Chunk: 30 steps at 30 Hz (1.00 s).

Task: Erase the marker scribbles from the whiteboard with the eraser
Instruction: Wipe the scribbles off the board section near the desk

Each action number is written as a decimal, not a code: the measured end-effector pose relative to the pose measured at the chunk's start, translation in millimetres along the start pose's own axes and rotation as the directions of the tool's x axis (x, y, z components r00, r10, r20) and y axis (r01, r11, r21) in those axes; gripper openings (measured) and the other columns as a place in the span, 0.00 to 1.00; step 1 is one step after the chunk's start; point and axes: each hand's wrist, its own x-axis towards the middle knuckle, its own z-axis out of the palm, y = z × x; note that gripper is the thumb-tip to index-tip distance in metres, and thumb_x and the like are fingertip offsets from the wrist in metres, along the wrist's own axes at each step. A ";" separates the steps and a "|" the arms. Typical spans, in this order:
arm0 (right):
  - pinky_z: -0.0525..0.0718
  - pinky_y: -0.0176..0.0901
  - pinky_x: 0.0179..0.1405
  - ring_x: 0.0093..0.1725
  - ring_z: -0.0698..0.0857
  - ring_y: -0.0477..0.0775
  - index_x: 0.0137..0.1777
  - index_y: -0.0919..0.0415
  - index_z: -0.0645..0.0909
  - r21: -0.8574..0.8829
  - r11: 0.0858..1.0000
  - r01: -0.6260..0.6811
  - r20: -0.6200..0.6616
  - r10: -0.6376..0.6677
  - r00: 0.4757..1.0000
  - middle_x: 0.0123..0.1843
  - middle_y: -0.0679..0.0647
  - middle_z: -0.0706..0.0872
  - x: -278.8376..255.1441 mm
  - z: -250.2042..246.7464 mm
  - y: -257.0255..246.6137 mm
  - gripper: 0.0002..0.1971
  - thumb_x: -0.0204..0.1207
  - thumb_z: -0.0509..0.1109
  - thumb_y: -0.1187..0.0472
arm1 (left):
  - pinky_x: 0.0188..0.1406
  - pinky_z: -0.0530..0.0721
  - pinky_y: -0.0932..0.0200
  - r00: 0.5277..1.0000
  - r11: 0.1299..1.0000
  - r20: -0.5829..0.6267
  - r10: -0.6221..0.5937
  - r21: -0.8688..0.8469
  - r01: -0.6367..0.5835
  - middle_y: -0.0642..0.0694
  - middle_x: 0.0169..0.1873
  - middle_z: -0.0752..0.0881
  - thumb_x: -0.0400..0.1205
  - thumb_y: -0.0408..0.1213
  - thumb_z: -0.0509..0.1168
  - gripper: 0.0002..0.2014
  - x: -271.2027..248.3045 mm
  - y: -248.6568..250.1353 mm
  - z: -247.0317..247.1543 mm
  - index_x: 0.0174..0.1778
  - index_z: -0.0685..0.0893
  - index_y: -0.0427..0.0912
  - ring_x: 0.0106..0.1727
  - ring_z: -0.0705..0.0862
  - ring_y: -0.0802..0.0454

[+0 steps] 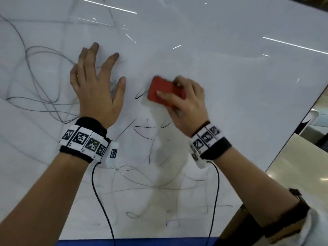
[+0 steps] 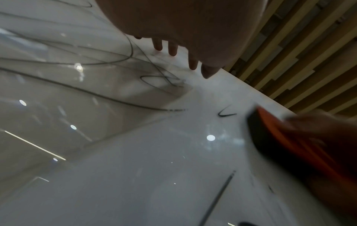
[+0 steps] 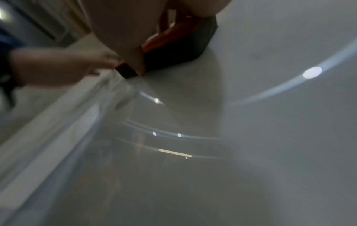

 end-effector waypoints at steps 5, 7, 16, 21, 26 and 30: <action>0.80 0.62 0.60 0.62 0.78 0.65 0.65 0.41 0.83 -0.006 0.977 0.215 0.271 -0.206 0.941 0.69 0.59 0.77 -136.0 -5.1 27.7 0.22 0.74 0.78 0.64 | 0.85 0.59 0.33 0.999 0.998 0.037 0.037 0.046 -0.039 0.41 0.88 0.63 0.91 0.51 0.57 0.25 3.7 -5.9 -7.1 0.85 0.71 0.53 0.89 0.61 0.37; 0.81 0.61 0.59 0.61 0.79 0.64 0.66 0.41 0.81 0.005 0.937 0.348 0.323 -0.331 0.886 0.68 0.58 0.78 -131.3 -11.5 40.1 0.21 0.77 0.73 0.62 | 0.84 0.59 0.32 0.998 0.997 0.040 0.038 0.059 -0.040 0.41 0.88 0.63 0.90 0.51 0.57 0.26 3.2 -7.1 -7.2 0.86 0.72 0.53 0.89 0.61 0.37; 0.74 0.54 0.61 0.61 0.79 0.64 0.61 0.45 0.91 0.050 0.999 -0.015 -0.039 0.017 0.999 0.66 0.59 0.84 79.4 -11.0 12.8 0.17 0.72 0.78 0.58 | 0.86 0.54 0.32 0.996 0.996 -0.036 -0.079 -0.034 0.078 0.42 0.89 0.61 0.90 0.48 0.60 0.24 -3.0 11.0 13.0 0.84 0.72 0.50 0.91 0.56 0.39; 0.76 0.58 0.64 0.64 0.80 0.65 0.64 0.46 0.90 0.113 0.983 -0.144 -0.225 0.167 0.960 0.69 0.61 0.82 91.4 10.3 -18.9 0.18 0.74 0.77 0.60 | 0.85 0.54 0.33 0.999 0.999 0.023 -0.046 0.012 0.046 0.41 0.89 0.62 0.88 0.39 0.59 0.26 -0.1 4.7 -2.2 0.84 0.72 0.49 0.90 0.59 0.39; 0.73 0.57 0.62 0.60 0.82 0.65 0.60 0.45 0.90 0.167 0.980 0.110 0.180 -0.140 0.974 0.68 0.60 0.81 -82.2 57.3 -63.2 0.25 0.65 0.77 0.69 | 0.87 0.52 0.38 0.962 0.990 0.262 0.074 0.097 -0.102 0.47 0.91 0.57 0.84 0.31 0.57 0.35 5.3 -23.5 -35.1 0.90 0.63 0.50 0.92 0.57 0.46; 0.73 0.54 0.63 0.57 0.84 0.63 0.57 0.44 0.89 0.225 0.967 0.118 0.234 -0.171 0.957 0.66 0.56 0.80 -81.6 53.6 -63.3 0.22 0.67 0.70 0.66 | 0.86 0.55 0.39 0.951 0.984 0.276 0.136 0.075 -0.162 0.47 0.89 0.63 0.78 0.26 0.58 0.39 19.0 -39.8 -59.3 0.89 0.67 0.48 0.90 0.61 0.46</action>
